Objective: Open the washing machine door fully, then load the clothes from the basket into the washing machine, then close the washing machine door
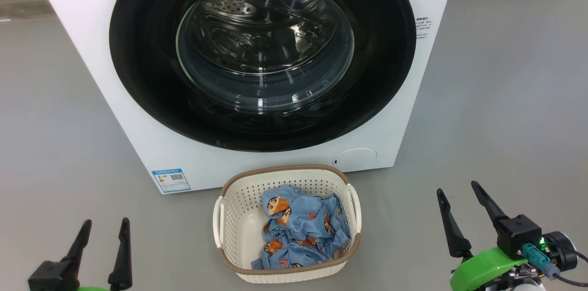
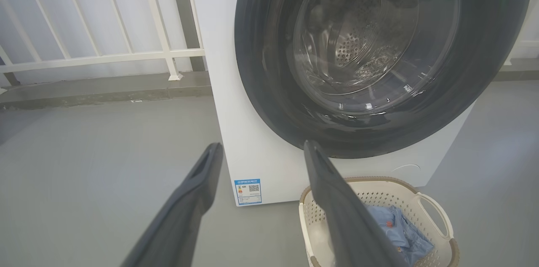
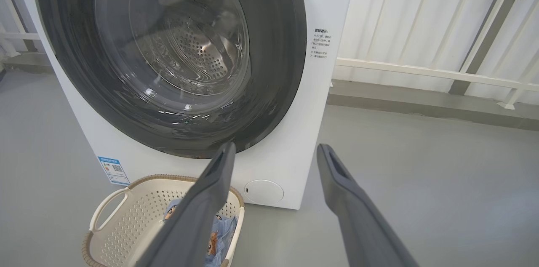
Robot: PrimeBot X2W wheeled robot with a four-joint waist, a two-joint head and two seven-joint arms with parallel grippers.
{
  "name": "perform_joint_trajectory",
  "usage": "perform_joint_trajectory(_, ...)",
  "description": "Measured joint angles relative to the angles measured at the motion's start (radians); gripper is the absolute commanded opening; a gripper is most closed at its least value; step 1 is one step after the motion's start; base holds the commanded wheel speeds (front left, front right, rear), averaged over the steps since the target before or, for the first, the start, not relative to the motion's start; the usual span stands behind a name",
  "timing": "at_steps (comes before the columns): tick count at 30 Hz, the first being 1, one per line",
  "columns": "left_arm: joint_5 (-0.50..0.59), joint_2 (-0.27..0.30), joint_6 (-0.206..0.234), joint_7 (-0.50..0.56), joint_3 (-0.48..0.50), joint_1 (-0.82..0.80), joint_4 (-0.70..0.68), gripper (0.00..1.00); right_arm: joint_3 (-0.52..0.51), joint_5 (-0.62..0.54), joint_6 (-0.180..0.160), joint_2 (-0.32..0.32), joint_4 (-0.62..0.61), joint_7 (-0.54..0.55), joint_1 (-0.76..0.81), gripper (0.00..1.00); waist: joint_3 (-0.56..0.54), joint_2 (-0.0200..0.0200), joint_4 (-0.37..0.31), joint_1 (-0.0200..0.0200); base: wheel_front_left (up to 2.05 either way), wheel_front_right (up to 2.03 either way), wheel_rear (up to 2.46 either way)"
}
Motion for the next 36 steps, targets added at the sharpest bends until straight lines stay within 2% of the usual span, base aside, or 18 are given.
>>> perform_joint_trajectory(25, -0.008, 0.0, 0.0, -0.003, 0.004, 0.0, 0.003, 1.0, -0.009, -0.01, 0.0, 0.007, 0.024, 0.0, 0.0, 1.0, 0.004, 0.0, -0.003, -0.0001, 0.0, 0.0, -0.01)
perform_joint_trajectory(36, -0.019, 0.01, 0.0, -0.003, 0.003, 0.0, 0.004, 1.0, -0.009, -0.01, 0.0, 0.013, 0.026, 0.0, 0.0, 1.0, 0.006, 0.0001, -0.008, 0.0, 0.5, 0.5, -1.0)
